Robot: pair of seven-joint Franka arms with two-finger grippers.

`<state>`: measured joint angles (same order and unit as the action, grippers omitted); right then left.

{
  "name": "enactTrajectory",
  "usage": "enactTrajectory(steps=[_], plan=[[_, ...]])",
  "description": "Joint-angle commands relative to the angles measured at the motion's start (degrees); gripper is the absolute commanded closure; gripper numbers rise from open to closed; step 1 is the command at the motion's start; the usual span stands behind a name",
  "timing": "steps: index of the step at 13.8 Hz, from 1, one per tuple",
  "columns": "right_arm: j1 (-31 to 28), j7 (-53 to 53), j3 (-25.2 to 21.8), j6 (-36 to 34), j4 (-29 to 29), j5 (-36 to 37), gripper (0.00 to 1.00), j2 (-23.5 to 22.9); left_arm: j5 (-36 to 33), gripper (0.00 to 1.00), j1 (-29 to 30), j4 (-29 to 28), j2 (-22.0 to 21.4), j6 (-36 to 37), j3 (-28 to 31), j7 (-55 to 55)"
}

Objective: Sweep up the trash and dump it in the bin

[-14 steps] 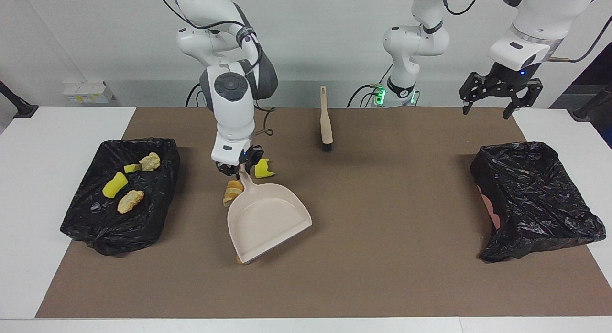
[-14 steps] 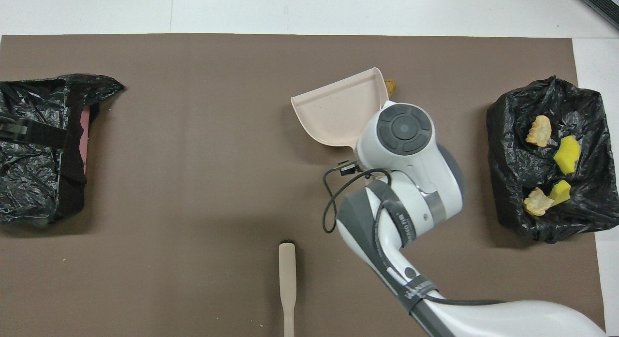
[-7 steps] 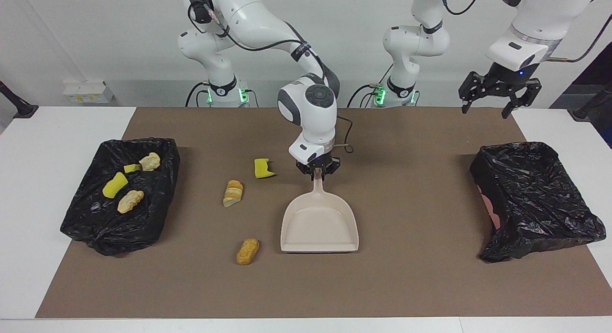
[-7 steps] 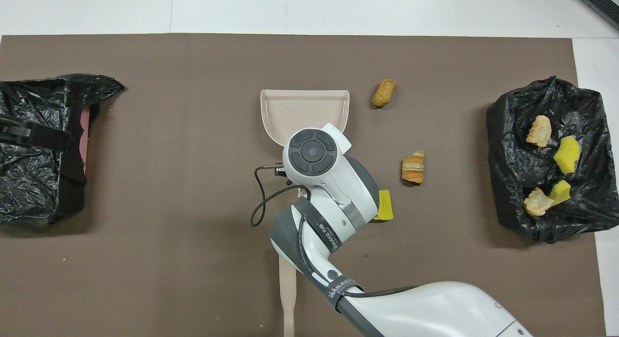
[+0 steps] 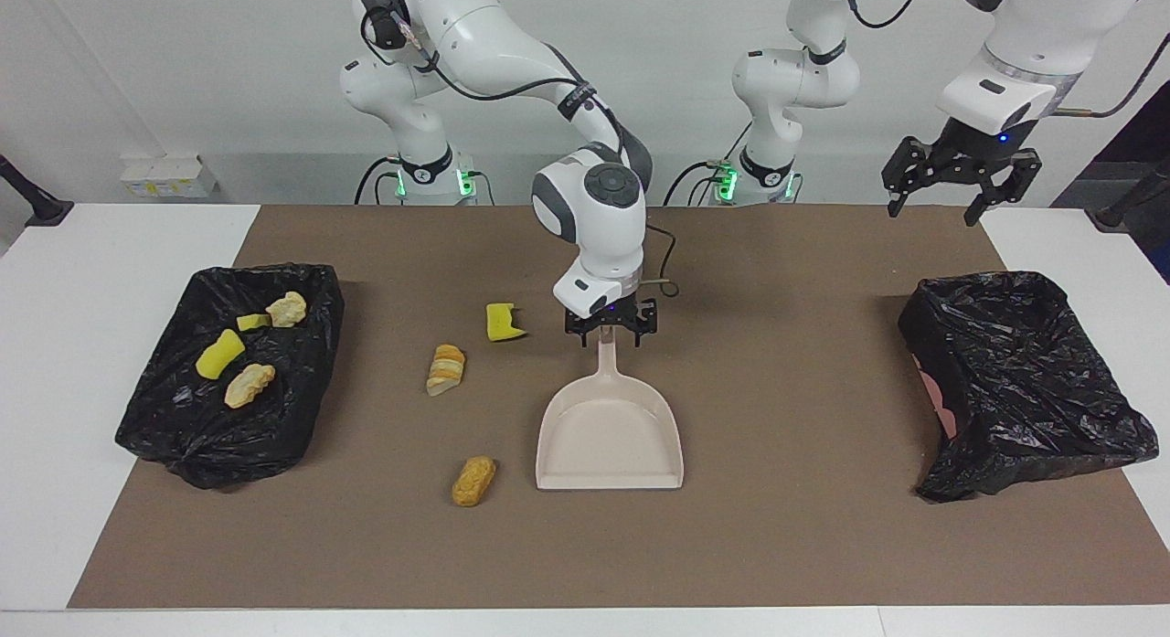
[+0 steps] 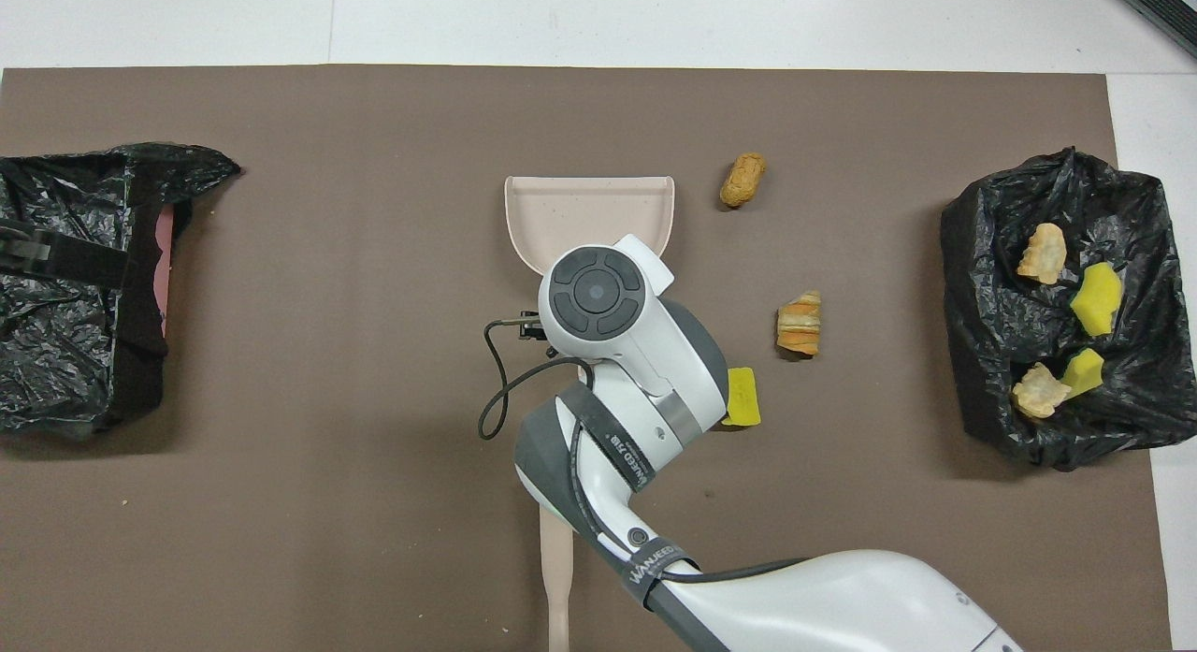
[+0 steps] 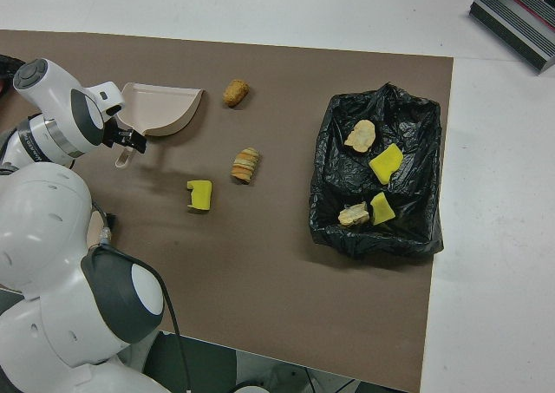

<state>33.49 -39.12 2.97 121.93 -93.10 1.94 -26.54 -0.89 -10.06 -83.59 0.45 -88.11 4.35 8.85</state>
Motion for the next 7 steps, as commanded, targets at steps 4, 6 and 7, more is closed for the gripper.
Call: enactTrajectory(steps=[4, 6, 7], plan=[[1.75, -2.18, 0.28, -4.07, -8.56, -4.22, 0.0, 8.94, -0.43, 0.0, -1.19, -0.7, 2.79, -4.35, -1.0, -0.32], [4.46, -4.55, 0.37, -3.37, -13.49, -5.19, 0.0, 12.46, -0.61, 0.0, -0.49, -0.61, 4.73, -7.4, -4.42, -2.5], [6.05, -7.09, 0.37, -3.1, -15.25, -5.28, 0.0, 13.78, -0.61, 0.0, -0.49, -0.7, 5.95, -10.21, -5.83, -3.91]])
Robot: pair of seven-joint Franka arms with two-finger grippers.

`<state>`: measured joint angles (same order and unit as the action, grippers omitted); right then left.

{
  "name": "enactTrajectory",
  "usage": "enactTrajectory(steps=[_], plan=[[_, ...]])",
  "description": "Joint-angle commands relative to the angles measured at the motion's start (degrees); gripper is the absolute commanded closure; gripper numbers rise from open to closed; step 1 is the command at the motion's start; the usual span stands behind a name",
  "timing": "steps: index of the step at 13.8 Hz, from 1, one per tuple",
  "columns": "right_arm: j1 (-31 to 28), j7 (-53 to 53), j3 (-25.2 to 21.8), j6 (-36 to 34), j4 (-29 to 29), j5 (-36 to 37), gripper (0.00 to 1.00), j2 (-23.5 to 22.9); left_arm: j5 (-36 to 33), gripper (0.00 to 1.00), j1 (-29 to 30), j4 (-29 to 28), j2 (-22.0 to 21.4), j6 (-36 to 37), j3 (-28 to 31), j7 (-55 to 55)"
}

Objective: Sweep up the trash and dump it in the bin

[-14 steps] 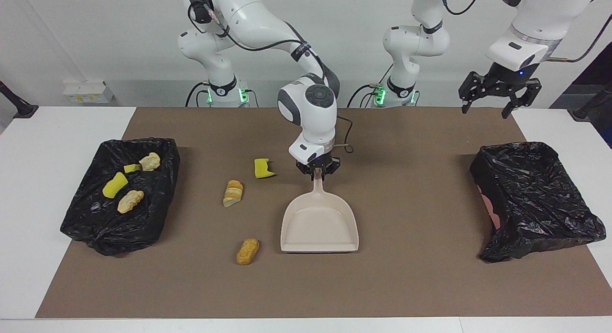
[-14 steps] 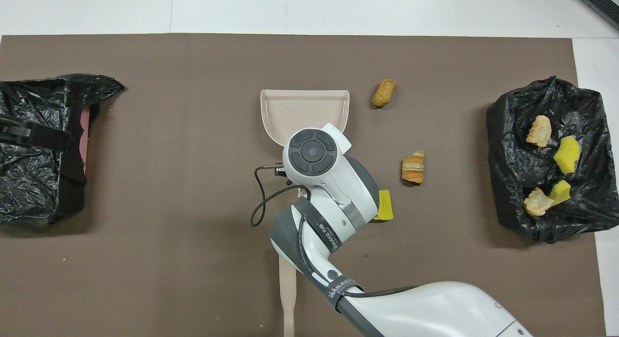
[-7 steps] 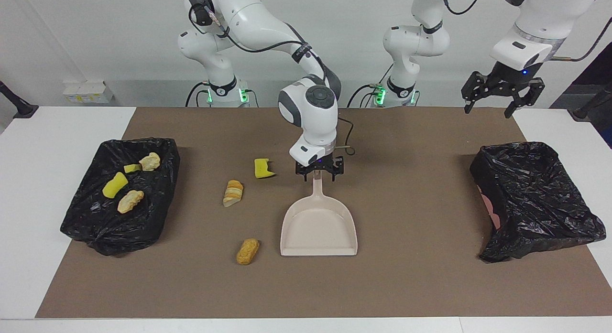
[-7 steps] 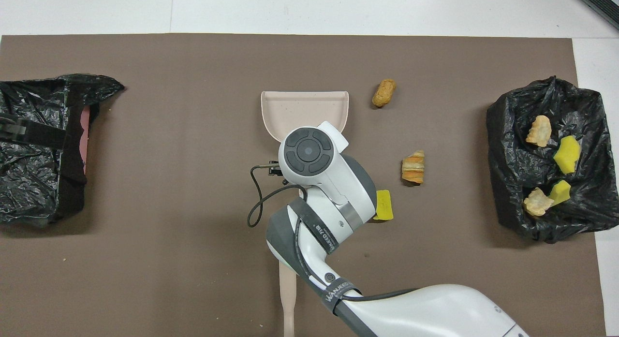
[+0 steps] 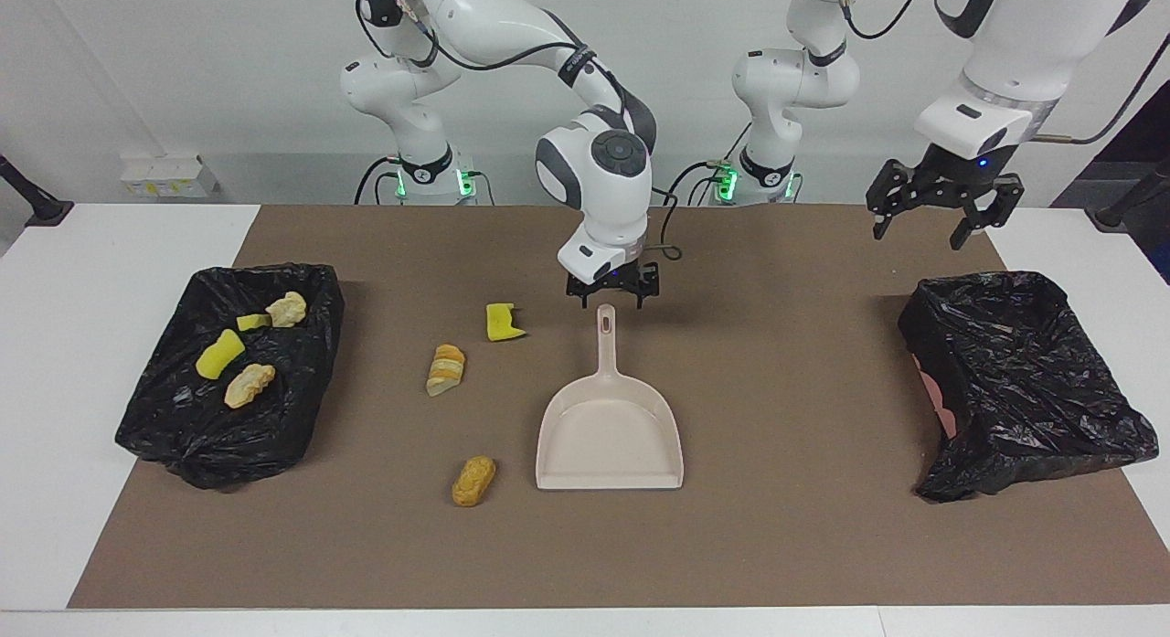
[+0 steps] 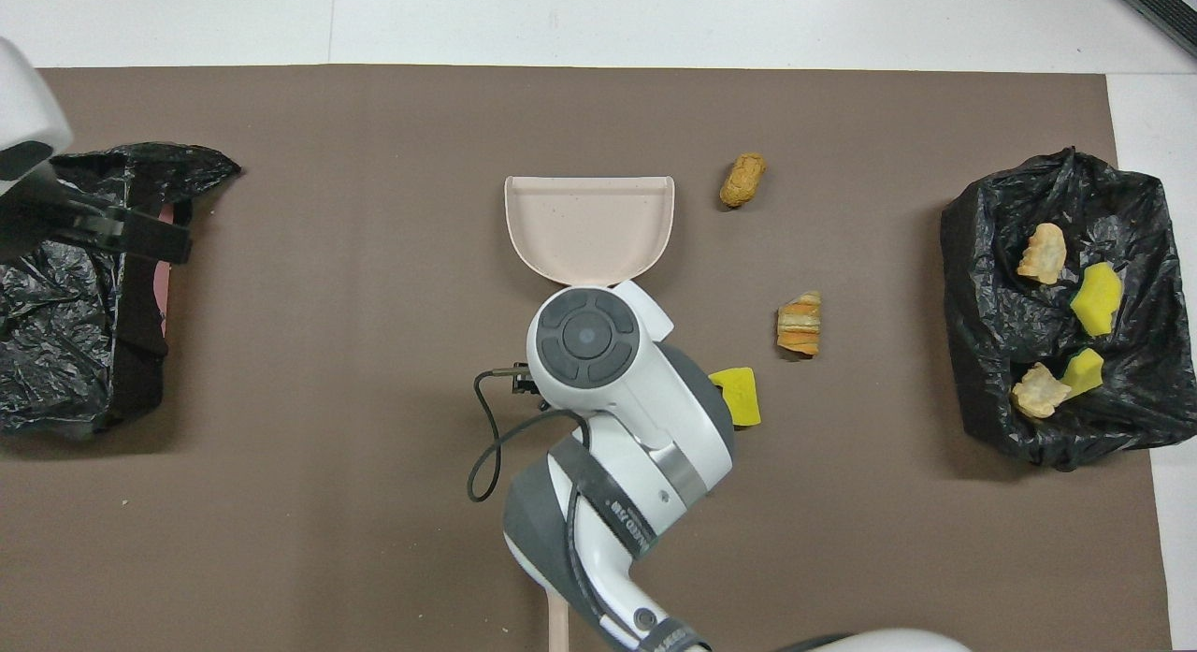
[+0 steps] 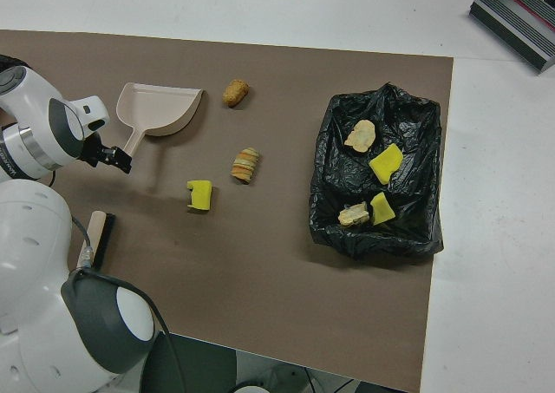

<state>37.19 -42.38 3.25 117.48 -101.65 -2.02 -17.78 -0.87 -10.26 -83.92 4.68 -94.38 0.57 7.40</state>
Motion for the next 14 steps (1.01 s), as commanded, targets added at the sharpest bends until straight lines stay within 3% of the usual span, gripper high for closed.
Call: enactTrajectory(steps=[1, 8, 12, 14], plan=[[4.01, -6.81, 0.09, 1.35, -8.11, -1.32, 0.0, 6.26, -0.45, 0.0, -0.2, -0.72, 2.69, -6.15, -3.2, -3.26], [12.46, -9.13, 0.09, 4.86, -24.19, -10.88, 0.0, 16.45, -1.42, 0.0, -0.64, -2.73, 10.6, -16.79, -13.31, -16.61], [15.9, -10.01, 0.17, 7.15, -28.95, -14.5, 0.0, 16.99, -11.16, 0.0, -1.08, -5.28, 15.0, -23.2, -21.82, -29.77], [15.98, -9.83, 0.09, 7.06, -29.74, -16.78, 0.17, 17.52, -11.44, 0.0, -1.52, -8.18, 15.88, -26.89, -23.77, -33.4]])
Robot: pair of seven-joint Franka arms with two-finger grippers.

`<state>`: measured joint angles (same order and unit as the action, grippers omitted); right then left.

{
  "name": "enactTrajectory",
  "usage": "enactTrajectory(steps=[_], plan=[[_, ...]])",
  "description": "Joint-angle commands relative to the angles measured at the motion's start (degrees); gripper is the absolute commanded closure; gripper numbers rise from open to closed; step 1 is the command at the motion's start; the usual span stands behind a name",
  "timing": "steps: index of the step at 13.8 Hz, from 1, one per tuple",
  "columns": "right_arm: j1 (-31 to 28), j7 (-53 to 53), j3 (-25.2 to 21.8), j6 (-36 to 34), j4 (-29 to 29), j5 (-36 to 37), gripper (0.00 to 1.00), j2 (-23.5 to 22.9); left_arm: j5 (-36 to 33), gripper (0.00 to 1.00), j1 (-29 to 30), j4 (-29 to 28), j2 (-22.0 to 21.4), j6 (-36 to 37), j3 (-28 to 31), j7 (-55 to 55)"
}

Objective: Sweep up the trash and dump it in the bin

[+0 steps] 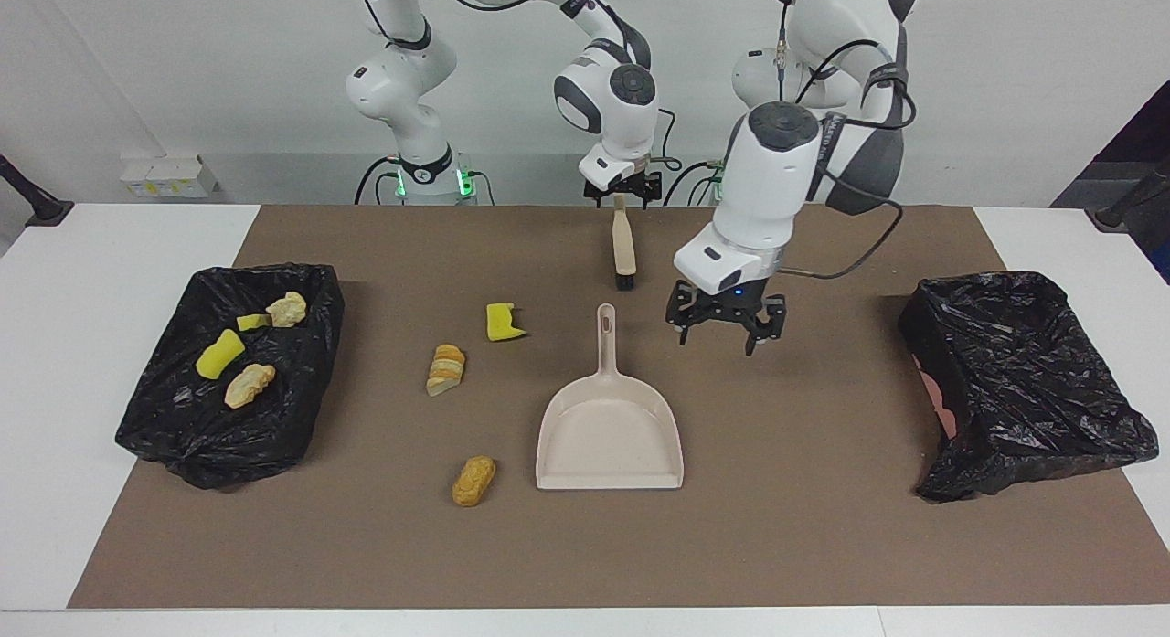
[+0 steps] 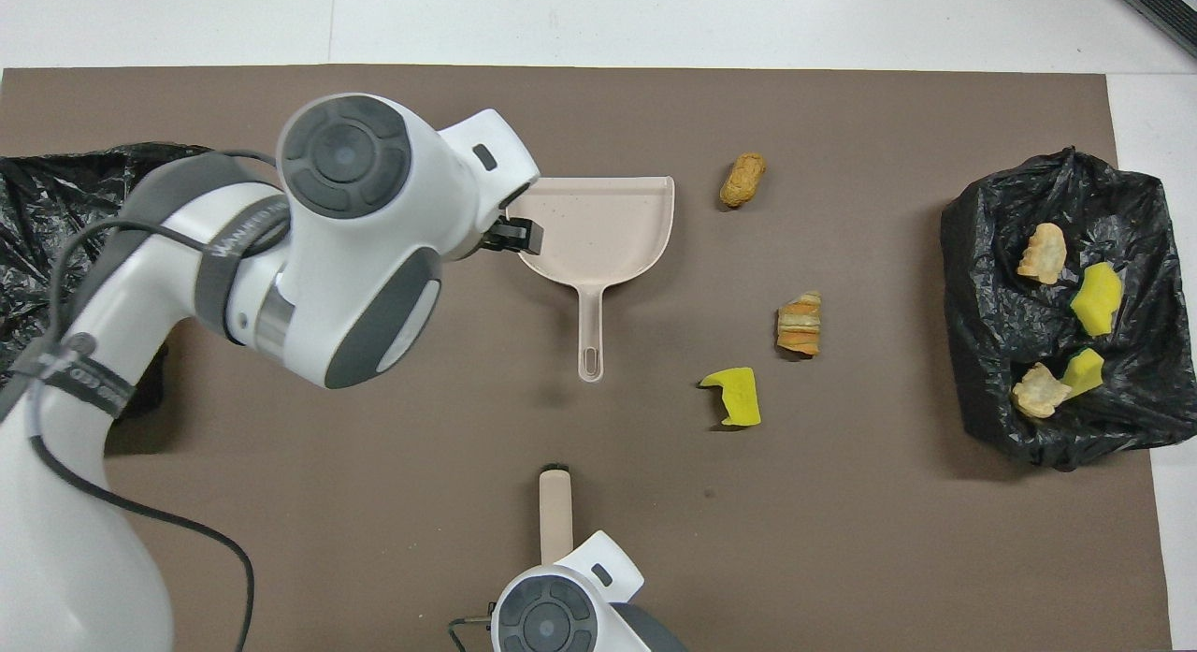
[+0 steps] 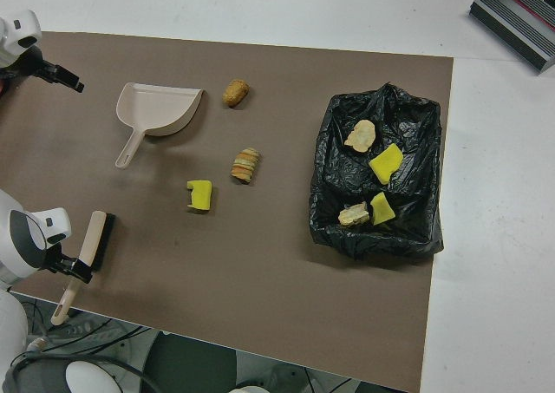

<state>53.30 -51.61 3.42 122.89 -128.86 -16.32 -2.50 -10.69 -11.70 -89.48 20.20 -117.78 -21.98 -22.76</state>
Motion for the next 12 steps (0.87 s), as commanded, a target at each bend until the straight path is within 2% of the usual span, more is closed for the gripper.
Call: enactTrajectory(steps=[1, 2, 3, 4, 5, 6, 7, 9, 10, 11, 12], plan=[[-0.04, -0.69, -0.08, 1.57, -2.62, -3.45, 0.29, 2.32, -1.7, 0.0, -0.33, -2.98, 1.5, -4.56, -2.61, -6.39], [-0.04, -0.51, 0.01, 1.48, -2.97, -3.98, 0.45, 2.58, -2.75, 0.0, -0.77, -3.77, 2.29, -5.26, -3.15, -10.08], [0.31, -0.6, 0.27, 1.65, -3.32, -5.03, 0.51, 2.41, -3.28, 0.0, -0.95, -5.87, 2.39, -7.18, -4.46, -12.9], [1.62, -0.69, 0.28, 1.74, -3.67, -6.0, 0.52, 2.24, -3.28, 0.0, -0.95, -8.32, 2.21, -9.29, -5.43, -14.84], [1.81, -0.69, 0.28, 1.4, -4.03, -6.09, 0.66, 2.24, -3.28, 0.0, -0.87, -10.78, 1.87, -10.96, -6.92, -16.69], [1.81, -0.77, 0.28, 1.3, -3.94, -6.1, 0.89, 2.24, -3.28, 0.0, -0.95, -11.33, 2.21, -11.59, -7.8, -18.36], [1.81, -0.86, 0.28, 1.13, -3.68, -6.1, 1.0, 2.06, -3.28, 0.02, -1.82, -11.94, 2.91, -11.86, -7.9, -20.46], [1.37, -0.78, 0.19, 0.95, -3.15, -6.01, 1.0, 1.62, -3.28, 0.07, -2.62, -12.48, 3.88, -11.6, -7.9, -20.92], [1.28, -0.78, 0.1, 0.43, -3.06, -6.1, 1.0, 1.62, -3.46, 0.13, -2.62, -12.48, 3.8, -11.16, -7.9, -20.92], [0.67, -0.78, -0.07, -0.71, -3.06, -6.1, 1.0, 1.88, -3.98, 0.3, -2.45, -12.57, 3.8, -11.07, -7.99, -20.84], [-0.81, -0.78, -0.16, -1.85, -3.06, -6.01, 1.0, 2.23, -3.99, 0.42, -2.36, -12.65, 3.8, -11.07, -7.99, -20.57]])
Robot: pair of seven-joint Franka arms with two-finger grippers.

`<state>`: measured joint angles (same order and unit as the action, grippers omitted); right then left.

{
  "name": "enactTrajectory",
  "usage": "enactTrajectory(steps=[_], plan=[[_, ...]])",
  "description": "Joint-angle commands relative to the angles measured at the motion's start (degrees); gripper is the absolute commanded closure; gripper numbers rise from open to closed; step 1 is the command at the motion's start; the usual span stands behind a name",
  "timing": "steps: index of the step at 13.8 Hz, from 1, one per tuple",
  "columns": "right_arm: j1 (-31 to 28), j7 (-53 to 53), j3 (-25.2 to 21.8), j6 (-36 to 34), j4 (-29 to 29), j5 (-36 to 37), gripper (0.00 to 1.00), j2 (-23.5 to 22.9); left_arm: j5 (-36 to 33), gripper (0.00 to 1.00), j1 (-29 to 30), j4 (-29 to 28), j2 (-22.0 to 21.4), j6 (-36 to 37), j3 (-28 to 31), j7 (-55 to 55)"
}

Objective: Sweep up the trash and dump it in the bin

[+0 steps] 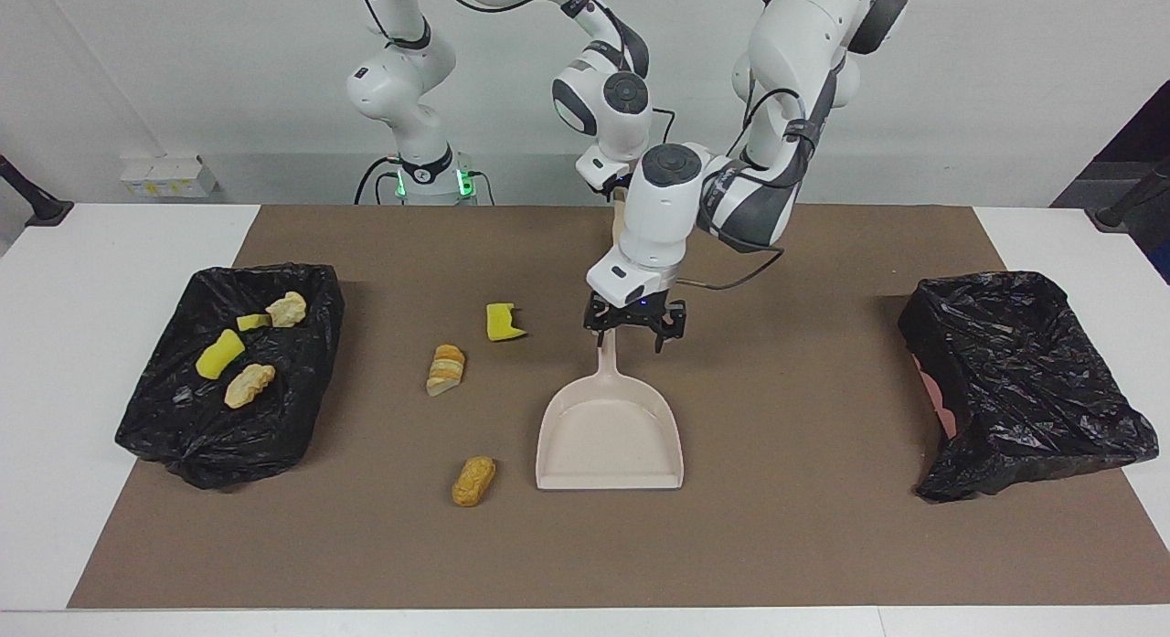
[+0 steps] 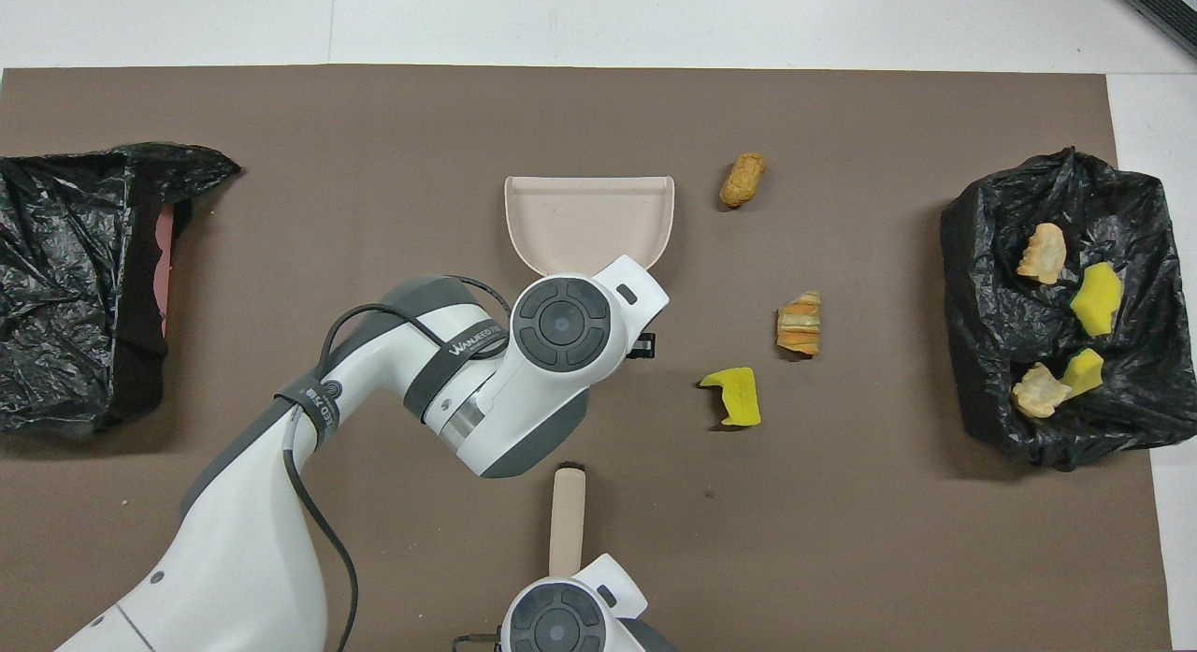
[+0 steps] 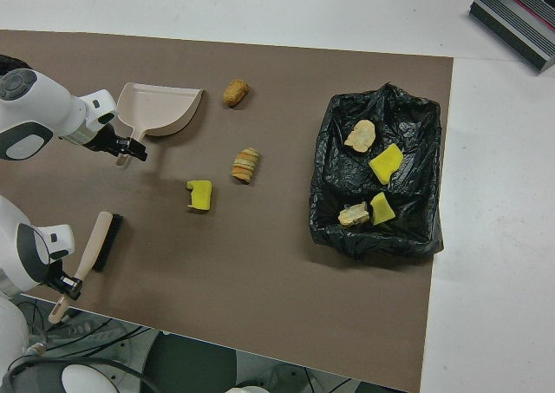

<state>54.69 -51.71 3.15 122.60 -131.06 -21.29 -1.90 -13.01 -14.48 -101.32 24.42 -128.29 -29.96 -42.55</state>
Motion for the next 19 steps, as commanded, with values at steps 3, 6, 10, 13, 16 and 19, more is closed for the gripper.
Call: enactTrajectory(steps=[3, 6, 10, 13, 16, 19], plan=[[-7.56, -0.58, 0.01, -6.65, -0.86, -0.86, 1.0, 4.61, -3.76, 0.91, 0.77, -0.81, -0.42, -0.21, -0.02, -0.61], [-14.77, 0.56, 0.01, -14.12, -0.86, 0.1, 1.0, 9.18, -10.01, 1.0, 1.39, -0.64, -1.03, 0.05, -0.02, 1.84], [-24.6, 8.26, 0.1, -20.98, 0.19, 7.19, 1.0, 11.57, -9.75, 1.0, 4.63, -0.46, -6.04, 4.87, 0.16, 19.2], [-29.8, 14.08, 0.1, -21.53, 1.25, 14.67, 1.0, 10.08, -9.4, 1.0, 6.74, -0.46, -8.06, 10.33, 0.42, 35.55], [-37.34, 20.31, 0.1, -17.68, 1.25, 21.18, 1.0, 8.32, -8.79, 1.0, 9.29, -0.9, -8.77, 12.36, 0.51, 50.85], [-45.08, 30.85, 0.19, -13.1, 1.07, 26.03, 1.0, 6.91, -6.95, 1.0, 10.79, -1.6, -9.03, 14.38, 0.51, 63.23]])
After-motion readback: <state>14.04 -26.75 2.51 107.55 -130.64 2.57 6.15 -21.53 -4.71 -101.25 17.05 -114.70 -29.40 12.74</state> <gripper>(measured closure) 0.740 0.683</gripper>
